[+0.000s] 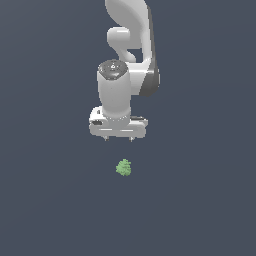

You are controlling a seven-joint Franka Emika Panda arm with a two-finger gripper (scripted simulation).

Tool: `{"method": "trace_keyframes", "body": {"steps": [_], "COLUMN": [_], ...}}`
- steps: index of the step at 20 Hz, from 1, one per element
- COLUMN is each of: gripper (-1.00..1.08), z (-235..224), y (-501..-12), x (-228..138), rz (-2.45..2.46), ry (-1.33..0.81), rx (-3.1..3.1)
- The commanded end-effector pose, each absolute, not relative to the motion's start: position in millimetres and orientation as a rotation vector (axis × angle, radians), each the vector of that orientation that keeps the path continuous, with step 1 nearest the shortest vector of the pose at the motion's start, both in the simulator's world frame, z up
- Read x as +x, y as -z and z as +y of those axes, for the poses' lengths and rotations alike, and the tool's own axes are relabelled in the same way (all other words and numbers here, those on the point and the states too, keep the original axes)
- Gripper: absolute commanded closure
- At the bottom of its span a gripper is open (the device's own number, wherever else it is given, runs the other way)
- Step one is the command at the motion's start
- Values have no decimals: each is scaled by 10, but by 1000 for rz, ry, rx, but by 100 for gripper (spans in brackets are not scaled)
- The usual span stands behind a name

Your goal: Pick up the object and move it to a goal position.

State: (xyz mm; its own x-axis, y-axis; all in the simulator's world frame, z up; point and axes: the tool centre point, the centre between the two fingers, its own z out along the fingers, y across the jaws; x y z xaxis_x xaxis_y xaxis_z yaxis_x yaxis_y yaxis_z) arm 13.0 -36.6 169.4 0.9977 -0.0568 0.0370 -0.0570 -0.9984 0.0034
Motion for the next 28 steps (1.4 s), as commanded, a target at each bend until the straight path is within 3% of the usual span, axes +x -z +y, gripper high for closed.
{"method": "trace_keyframes", "body": {"steps": [1, 10, 28], "gripper": [-92, -92, -92], "z": [-366, -18, -102], "y": [-1694, -1708, -1416], "x": [130, 111, 405], "rz": [-89, 51, -297], "ry": [-58, -46, -27], "rx": [3135, 3131, 3128]}}
